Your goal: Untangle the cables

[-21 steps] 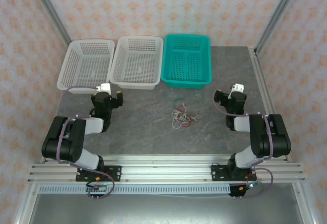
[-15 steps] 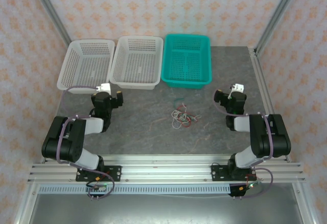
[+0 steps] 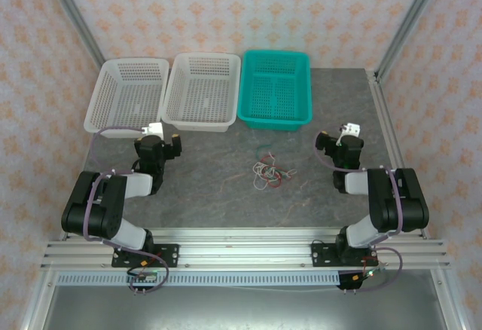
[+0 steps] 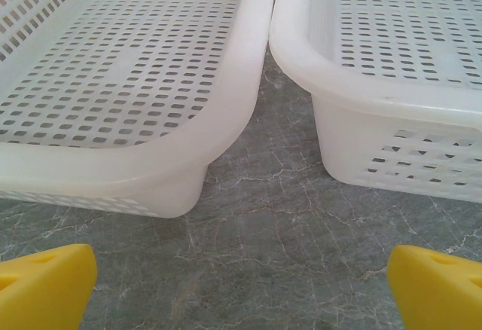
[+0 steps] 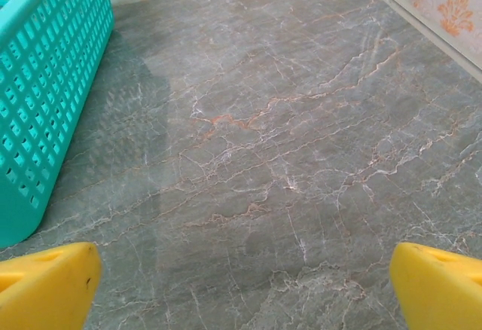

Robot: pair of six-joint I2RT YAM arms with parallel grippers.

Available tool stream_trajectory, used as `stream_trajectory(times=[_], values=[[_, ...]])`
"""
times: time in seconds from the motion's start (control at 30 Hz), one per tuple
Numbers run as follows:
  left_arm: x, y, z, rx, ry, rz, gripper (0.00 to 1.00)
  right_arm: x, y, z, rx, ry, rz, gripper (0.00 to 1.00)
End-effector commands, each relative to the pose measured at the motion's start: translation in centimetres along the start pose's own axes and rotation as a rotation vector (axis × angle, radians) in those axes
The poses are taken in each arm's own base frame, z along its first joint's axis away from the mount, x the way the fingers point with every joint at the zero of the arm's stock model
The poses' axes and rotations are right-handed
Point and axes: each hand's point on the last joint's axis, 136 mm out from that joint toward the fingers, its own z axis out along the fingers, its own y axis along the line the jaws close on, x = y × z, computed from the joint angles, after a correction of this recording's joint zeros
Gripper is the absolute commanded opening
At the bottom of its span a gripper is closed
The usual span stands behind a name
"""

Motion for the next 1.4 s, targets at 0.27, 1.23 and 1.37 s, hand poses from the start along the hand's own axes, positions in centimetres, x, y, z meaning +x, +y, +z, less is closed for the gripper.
stream_trajectory(times=[0.27, 1.23, 1.37], values=[[-2.2, 0.5, -0.3, -0.021, -0.056, 0.008, 1.00, -6.2, -4.2, -7.0, 0.268, -0.069, 0.320, 1.00], [-7.2, -22.0, -20.5, 0.901, 0.185, 0.025, 1.00, 8.5, 19.5, -10.3, -0.286, 0.900, -0.217, 0.60], [-7.2, -22.2, -19.2, 0.825, 0.280, -0.058, 1.00, 7.9, 20.4, -10.6, -0.365, 0.829, -0.219, 0.12]])
